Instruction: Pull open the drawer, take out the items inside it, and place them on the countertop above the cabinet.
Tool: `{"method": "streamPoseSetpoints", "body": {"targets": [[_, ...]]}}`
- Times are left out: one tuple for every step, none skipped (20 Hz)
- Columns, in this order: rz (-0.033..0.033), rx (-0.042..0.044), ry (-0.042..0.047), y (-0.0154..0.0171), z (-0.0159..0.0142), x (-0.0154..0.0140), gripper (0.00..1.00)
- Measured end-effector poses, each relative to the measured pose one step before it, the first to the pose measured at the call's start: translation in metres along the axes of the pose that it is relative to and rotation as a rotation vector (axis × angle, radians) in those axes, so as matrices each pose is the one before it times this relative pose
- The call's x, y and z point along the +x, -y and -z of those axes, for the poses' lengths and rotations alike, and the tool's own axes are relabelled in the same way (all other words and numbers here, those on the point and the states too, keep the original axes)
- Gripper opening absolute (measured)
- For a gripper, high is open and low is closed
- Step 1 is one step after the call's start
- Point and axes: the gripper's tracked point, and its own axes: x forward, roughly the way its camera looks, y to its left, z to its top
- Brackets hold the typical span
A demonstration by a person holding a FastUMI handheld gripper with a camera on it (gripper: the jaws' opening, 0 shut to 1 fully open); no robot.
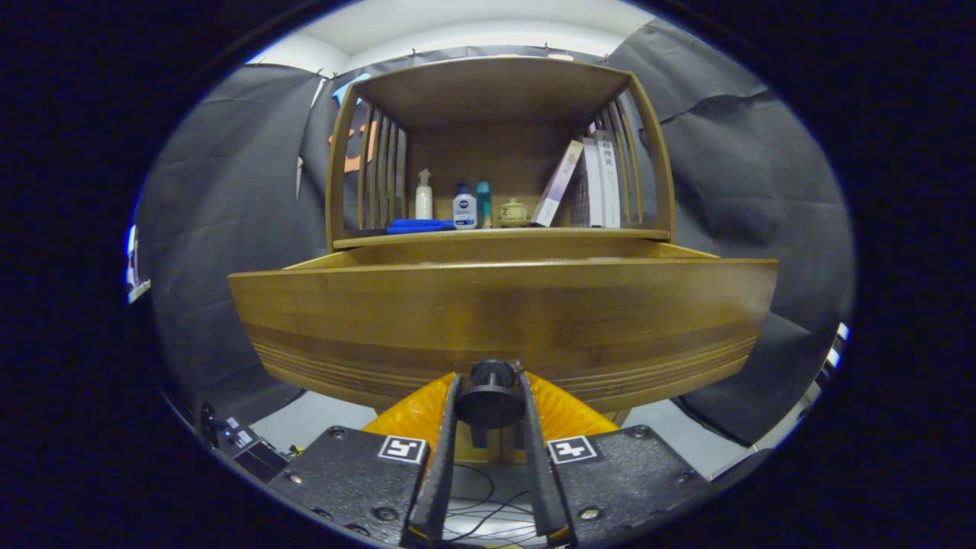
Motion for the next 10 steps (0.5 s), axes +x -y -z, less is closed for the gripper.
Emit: {"method": "streamPoseSetpoints", "body": {"targets": [[0.00436, -0.00993, 0.02219, 0.00200, -0.00714, -0.00566, 0.51], [0.00608, -0.01550, 0.02641, 0.00144, -0.00928, -0.00440, 0.57], [0.00495, -0.01054, 0.02802, 0.00188, -0.00996, -0.00564, 0.62], [-0.00755, 0.00103, 0.02222, 0.00070, -0.01197, -0.00547, 0.68], [-0.01133, 0.01192, 0.01342, -0.00101, -0.00958, -0.00309, 0.74], [-0.00941, 0.01660, 0.01644, 0.00079, -0.01174, -0.00374, 0.80], [-0.00235, 0.01635, 0.01790, 0.00242, -0.01374, -0.00128, 0.90], [0.00346, 0.01481, 0.01587, 0.00294, -0.01309, -0.00197, 0.93], [0.00098, 0.00820, 0.00999, 0.00339, -0.01199, -0.00131, 0.96], [-0.00130, 0.00497, 0.01207, 0.00133, -0.01289, 0.00010, 0.97]]}}
